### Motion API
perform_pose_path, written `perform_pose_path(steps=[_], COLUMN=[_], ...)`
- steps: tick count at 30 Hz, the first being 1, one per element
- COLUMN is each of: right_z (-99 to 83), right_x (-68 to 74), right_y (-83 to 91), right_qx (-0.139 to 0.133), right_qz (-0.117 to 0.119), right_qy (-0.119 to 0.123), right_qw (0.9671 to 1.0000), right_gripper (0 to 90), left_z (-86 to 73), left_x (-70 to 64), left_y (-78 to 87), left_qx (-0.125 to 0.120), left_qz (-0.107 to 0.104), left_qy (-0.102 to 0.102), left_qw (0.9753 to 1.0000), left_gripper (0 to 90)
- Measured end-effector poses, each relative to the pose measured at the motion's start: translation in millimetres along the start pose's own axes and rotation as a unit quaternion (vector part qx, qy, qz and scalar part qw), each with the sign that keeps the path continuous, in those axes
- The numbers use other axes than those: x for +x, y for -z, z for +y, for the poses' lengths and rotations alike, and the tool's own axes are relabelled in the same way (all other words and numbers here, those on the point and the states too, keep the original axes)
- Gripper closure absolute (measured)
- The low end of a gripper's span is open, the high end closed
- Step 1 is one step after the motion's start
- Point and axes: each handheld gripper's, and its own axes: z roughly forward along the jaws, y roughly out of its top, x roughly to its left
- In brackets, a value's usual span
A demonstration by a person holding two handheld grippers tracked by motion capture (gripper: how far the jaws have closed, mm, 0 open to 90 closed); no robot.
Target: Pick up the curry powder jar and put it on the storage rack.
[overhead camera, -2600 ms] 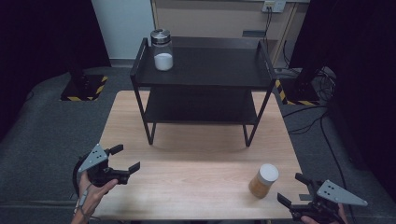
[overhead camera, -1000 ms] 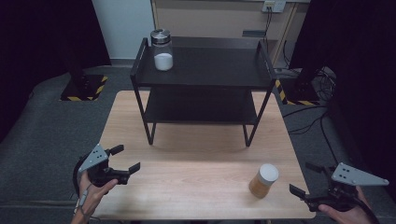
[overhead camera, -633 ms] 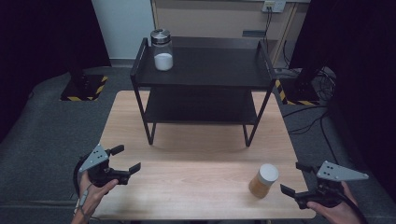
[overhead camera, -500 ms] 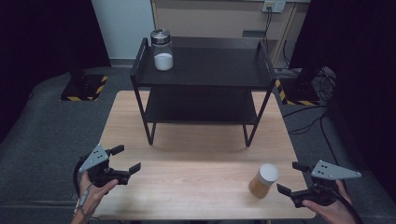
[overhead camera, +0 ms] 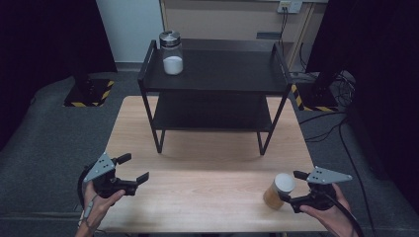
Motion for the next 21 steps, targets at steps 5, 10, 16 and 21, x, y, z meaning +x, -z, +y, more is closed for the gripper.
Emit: perform_pose_path(steps=[5,10,16,21], right_z=[1.4,3.1,2.1,2.9], right_x=[1.3,0.0,0.6,2.2], right_y=[-9.3,-13.9,-16.2,-17.3], right_qx=[0.012,0.018,0.022,0.027], right_qz=[-0.005,-0.001,-0.007,-0.013], right_qy=[0.007,0.009,0.012,0.024], right_qw=[0.9999,0.9998,0.9997,0.9993], right_gripper=[10.2,13.5,19.1,30.8], left_z=[0.0,0.0,0.1,0.0], left_x=[-0.1,0.0,-0.1,-0.1], left_y=[0.1,0.2,-0.1,0.2], left_qx=[0.000,0.000,0.000,0.000], left_qz=[0.000,0.001,0.000,0.001], left_qy=[-0.001,0.000,-0.001,0.000], left_qw=[1.0000,1.0000,1.0000,1.0000], left_gripper=[0.2,0.2,0.2,0.2])
